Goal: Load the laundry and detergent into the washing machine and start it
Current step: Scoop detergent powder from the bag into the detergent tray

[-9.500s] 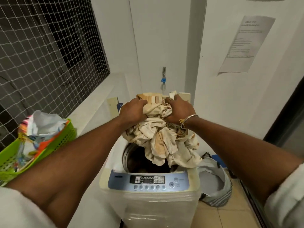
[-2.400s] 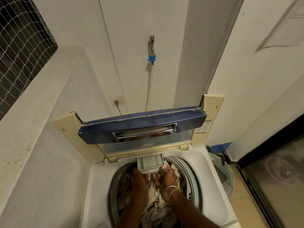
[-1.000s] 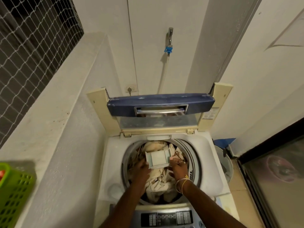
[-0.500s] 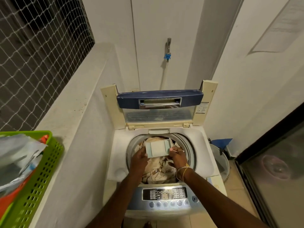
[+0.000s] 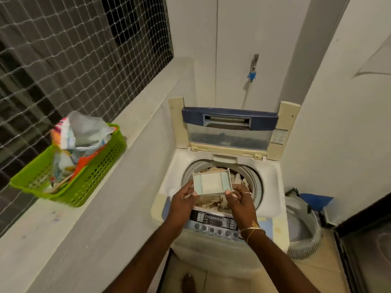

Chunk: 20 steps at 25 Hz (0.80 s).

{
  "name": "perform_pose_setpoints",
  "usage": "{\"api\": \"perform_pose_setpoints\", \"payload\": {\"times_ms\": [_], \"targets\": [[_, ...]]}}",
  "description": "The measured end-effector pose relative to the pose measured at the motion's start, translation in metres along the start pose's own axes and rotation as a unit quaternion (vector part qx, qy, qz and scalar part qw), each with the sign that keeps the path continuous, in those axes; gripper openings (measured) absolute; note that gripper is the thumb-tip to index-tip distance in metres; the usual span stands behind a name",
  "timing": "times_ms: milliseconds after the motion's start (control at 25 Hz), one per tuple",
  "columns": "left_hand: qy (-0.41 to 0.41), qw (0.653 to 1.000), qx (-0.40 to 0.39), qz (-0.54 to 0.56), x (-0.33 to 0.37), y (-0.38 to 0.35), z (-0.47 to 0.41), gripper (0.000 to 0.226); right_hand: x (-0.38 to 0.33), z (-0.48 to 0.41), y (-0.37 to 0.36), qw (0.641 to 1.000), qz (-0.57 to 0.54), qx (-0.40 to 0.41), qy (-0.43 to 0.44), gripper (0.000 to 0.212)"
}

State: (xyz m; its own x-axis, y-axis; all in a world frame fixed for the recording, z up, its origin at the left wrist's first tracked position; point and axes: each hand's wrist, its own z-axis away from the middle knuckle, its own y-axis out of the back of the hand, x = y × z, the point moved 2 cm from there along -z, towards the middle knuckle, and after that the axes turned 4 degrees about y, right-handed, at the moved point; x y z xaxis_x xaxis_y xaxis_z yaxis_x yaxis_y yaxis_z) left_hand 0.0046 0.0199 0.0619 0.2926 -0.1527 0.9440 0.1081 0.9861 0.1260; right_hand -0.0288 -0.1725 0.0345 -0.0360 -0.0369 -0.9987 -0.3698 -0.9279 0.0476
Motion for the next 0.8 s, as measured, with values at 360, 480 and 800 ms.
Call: {"api": "perform_pose_setpoints", "payload": {"times_ms": [360,480,800], "targets": [[-0.047,0.988,0.134,0.055,0.044,0.058,0.055,0.022,-0.069,-0.001,-0.062,0.991,-0.016,-0.104,0.08,0.045],[-0.064,0.986,0.148,0.052,0.056,0.079,0.046,0.033,-0.084,-0.018,-0.097,0.988,-0.013,-0.117,0.097,0.041],[-0.078,0.978,0.193,-0.006,0.103,0.117,-0.025,0.064,-0.119,-0.133,-0.201,0.98,0.076,-0.102,0.156,0.029]]}}
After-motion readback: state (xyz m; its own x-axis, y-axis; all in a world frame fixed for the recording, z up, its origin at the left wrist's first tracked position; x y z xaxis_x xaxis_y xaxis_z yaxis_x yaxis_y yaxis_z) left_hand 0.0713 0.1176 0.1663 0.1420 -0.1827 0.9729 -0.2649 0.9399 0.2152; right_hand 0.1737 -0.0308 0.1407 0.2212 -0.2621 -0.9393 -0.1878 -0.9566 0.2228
